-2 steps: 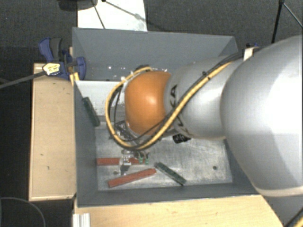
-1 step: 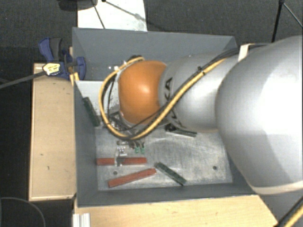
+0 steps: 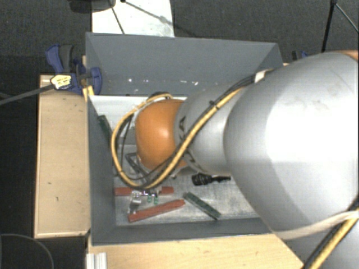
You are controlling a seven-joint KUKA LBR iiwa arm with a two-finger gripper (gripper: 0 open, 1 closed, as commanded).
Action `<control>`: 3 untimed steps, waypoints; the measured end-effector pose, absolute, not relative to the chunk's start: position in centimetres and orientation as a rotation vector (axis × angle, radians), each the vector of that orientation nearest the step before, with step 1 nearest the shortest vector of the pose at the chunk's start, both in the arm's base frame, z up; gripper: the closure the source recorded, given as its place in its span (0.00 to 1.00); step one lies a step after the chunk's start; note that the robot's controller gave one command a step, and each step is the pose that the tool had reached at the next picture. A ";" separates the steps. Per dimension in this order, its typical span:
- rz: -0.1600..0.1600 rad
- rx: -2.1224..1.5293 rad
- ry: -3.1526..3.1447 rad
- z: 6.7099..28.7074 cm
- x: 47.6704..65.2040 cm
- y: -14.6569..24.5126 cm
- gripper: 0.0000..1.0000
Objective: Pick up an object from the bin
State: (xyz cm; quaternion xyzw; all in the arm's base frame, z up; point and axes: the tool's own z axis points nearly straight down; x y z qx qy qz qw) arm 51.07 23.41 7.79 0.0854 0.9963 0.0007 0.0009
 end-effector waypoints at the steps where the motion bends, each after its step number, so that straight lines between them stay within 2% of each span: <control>1: 0.000 -0.341 3.117 7.3 49.9 23.8 1.00; 3: 0.001 -0.339 3.118 7.4 49.9 23.8 1.00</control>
Offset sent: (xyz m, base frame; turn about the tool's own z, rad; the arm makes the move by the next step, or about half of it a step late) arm 0.0000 0.0000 0.0000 0.0000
